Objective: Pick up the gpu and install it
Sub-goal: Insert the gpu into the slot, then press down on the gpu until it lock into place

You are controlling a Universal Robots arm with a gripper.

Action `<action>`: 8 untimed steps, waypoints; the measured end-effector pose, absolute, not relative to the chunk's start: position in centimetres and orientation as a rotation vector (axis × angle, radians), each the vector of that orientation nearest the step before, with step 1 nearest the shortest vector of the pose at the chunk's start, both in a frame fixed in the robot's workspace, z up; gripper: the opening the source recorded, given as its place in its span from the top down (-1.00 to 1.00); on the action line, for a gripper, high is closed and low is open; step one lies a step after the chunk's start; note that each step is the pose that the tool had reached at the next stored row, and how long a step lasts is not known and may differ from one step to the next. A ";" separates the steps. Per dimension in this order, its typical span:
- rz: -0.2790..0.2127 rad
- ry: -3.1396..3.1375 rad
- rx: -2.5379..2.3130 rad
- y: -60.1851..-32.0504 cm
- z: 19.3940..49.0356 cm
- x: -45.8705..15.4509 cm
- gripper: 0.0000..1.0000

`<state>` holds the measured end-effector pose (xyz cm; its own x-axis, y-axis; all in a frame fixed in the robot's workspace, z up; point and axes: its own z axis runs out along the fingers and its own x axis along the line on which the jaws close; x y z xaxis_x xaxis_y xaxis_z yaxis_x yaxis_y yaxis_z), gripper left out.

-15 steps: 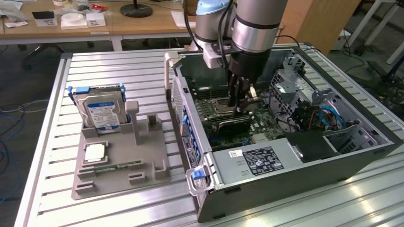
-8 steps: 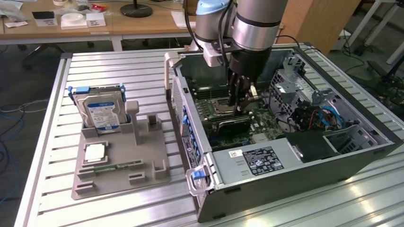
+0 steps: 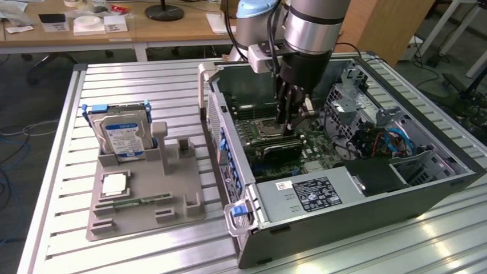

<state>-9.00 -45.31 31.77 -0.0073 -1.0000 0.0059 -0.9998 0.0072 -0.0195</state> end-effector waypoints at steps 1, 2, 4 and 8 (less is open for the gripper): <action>-0.028 2.223 -2.207 -45.3 31.8 -9.0 0.20; -0.028 2.223 -2.207 -45.3 31.8 -9.0 0.20; -0.028 2.223 -2.207 -45.3 31.8 -9.0 0.20; -0.028 2.223 -2.207 -45.3 31.8 -9.0 0.20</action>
<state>-9.00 -45.31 31.78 -0.0073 -1.0000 0.0060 -0.9998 0.0072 -0.0195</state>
